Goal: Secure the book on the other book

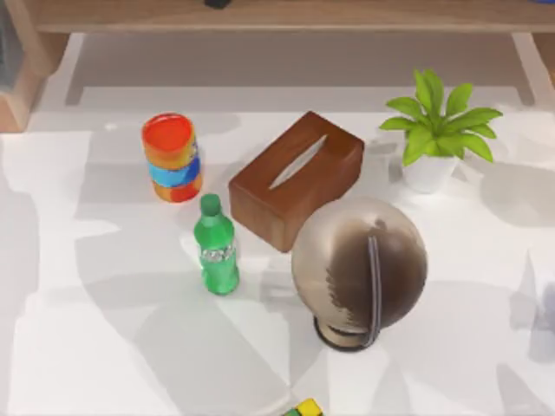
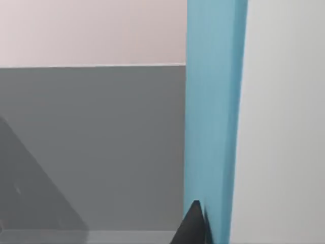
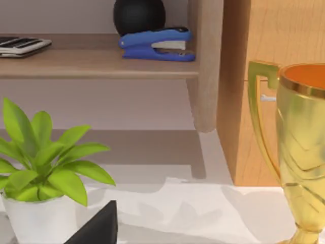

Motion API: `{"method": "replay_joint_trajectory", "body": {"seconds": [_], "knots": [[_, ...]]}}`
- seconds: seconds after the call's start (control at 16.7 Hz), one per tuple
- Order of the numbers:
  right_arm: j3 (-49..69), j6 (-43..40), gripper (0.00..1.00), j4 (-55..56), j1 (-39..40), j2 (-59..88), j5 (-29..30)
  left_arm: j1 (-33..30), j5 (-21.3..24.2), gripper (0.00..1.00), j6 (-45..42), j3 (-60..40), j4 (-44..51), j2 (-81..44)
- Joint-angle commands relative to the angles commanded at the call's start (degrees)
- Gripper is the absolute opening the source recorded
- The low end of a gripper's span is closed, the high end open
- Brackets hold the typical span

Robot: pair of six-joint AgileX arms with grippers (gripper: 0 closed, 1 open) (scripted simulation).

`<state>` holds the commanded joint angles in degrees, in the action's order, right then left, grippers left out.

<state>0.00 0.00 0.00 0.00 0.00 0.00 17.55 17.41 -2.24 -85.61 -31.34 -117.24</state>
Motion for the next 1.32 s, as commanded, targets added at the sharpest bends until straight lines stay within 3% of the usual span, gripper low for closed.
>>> {"method": "replay_joint_trajectory", "body": {"seconds": [0.84,1.08,1.32], "knots": [[0.0,0.0,1.00,0.0,0.0,0.0,0.0,0.1,2.4,0.00,0.2,1.9,0.0,2.8],[0.0,0.0,1.00,0.0,0.0,0.0,0.0,4.5,5.1,0.00,-10.4,3.2,0.7,9.2],[0.0,0.0,1.00,0.0,0.0,0.0,0.0,11.3,9.1,0.00,-30.1,6.3,2.1,16.2]]}}
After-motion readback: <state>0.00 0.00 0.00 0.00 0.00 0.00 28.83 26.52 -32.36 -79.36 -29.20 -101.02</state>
